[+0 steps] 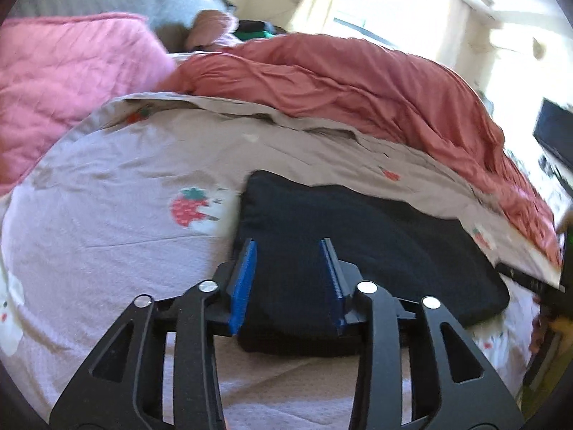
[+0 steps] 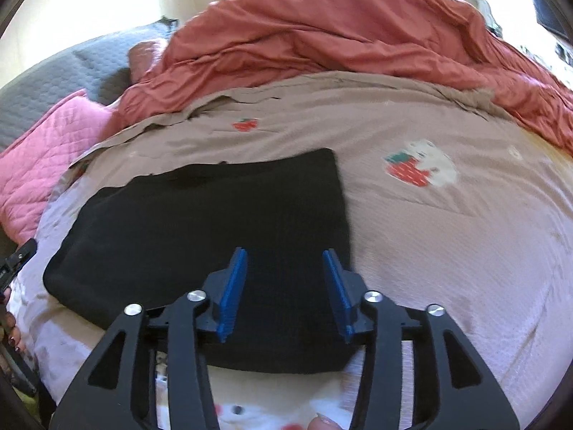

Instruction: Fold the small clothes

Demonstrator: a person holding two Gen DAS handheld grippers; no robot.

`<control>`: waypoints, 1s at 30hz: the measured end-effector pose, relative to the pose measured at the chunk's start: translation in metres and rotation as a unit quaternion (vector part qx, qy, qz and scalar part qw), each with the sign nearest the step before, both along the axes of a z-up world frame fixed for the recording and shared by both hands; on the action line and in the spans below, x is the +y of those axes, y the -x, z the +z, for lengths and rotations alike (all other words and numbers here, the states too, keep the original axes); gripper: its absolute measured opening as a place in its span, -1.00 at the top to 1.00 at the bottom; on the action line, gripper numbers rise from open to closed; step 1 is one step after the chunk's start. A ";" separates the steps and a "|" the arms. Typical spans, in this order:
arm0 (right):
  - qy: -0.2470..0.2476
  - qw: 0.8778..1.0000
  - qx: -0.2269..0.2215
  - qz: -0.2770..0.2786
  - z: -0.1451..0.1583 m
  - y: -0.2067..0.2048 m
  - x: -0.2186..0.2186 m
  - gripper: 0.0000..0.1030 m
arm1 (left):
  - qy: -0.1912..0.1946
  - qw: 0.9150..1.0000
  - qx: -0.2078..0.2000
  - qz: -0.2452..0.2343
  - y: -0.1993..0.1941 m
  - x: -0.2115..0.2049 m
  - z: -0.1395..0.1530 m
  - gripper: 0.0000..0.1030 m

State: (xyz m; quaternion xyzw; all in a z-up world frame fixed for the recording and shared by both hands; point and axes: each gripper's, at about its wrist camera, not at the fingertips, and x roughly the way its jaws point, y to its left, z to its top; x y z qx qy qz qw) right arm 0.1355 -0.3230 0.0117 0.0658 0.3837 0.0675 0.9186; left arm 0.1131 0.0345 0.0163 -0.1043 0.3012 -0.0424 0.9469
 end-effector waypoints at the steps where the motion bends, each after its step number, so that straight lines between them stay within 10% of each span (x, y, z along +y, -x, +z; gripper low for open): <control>1: 0.002 1.000 -0.002 0.007 0.001 -0.001 0.005 0.09 | -0.002 1.000 0.002 -0.011 0.000 -0.005 -0.001 0.31; 14: 0.052 0.996 0.021 0.071 -0.014 -0.027 0.073 -0.28 | -0.034 0.992 0.107 -0.059 -0.054 -0.034 -0.045 -0.17; 30: 0.028 0.998 0.021 0.049 -0.011 -0.018 0.062 -0.55 | -0.048 0.993 0.086 -0.060 -0.029 -0.031 -0.033 -0.52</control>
